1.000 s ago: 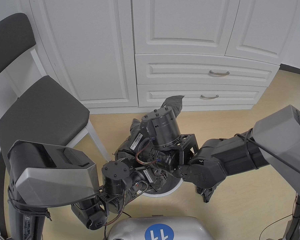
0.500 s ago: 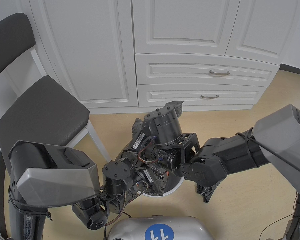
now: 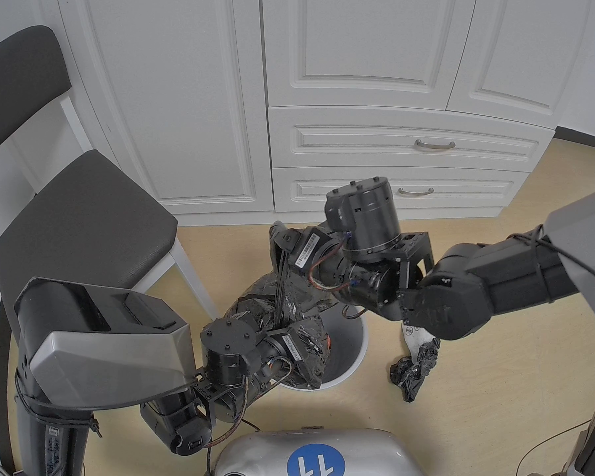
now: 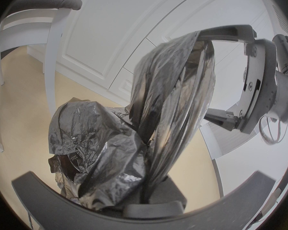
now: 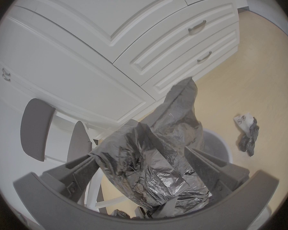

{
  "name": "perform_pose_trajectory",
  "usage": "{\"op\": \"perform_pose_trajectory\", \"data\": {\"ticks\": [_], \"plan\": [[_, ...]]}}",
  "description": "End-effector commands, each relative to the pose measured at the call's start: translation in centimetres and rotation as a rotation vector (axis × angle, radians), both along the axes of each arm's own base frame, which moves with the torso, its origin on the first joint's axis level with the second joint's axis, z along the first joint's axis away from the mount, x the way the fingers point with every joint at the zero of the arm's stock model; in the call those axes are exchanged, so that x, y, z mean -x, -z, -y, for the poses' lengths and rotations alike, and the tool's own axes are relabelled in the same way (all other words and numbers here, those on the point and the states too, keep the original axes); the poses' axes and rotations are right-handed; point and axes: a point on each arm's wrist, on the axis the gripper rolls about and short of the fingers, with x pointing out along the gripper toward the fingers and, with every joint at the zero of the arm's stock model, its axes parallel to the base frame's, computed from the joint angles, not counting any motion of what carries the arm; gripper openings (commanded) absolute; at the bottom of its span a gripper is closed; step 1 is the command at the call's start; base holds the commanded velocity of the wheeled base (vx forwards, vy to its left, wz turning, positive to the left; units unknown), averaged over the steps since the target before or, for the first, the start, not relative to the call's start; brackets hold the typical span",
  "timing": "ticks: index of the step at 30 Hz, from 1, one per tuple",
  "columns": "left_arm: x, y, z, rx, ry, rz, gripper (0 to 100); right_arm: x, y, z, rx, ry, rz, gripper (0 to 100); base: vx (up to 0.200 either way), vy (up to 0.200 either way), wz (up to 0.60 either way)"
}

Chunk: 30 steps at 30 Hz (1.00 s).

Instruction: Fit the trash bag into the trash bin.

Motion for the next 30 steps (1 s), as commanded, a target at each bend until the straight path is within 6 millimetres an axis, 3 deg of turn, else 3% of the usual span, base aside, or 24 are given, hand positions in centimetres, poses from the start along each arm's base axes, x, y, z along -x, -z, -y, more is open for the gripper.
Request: {"op": "perform_pose_trajectory", "data": {"ticks": [1, 7, 15, 20, 24, 29, 30], "plan": [[0.2, 0.0, -0.1, -0.004, 0.000, -0.005, 0, 0.5, -2.6, 1.8, -0.014, 0.018, 0.031, 100, 0.000, 0.000, 0.00], [0.3, -0.4, -0.2, 0.001, 0.001, 0.001, 0, 1.2, -3.8, 3.0, 0.005, 0.015, 0.027, 100, 0.000, 0.000, 0.00], [0.4, -0.4, -0.3, -0.009, 0.004, 0.001, 0, 2.8, -4.0, 3.5, 0.064, -0.035, 0.032, 100, 0.000, 0.000, 0.00], [0.6, -0.9, -0.3, 0.000, 0.007, 0.011, 0, 4.2, -5.5, 4.6, 0.060, -0.055, 0.065, 100, 0.000, 0.000, 0.00], [1.7, -2.8, -0.2, 0.023, 0.035, 0.040, 0, 5.9, -7.6, 6.9, 0.070, -0.058, 0.121, 100, 0.000, 0.000, 0.00], [3.9, -5.2, -0.1, 0.055, 0.090, 0.073, 0, 7.4, -8.4, 9.2, 0.104, -0.067, 0.161, 100, 0.000, 0.000, 0.00], [4.8, -6.5, -0.1, 0.080, 0.123, 0.096, 0, 7.8, -8.5, 10.1, 0.128, -0.072, 0.175, 100, 0.000, 0.000, 0.00]]}}
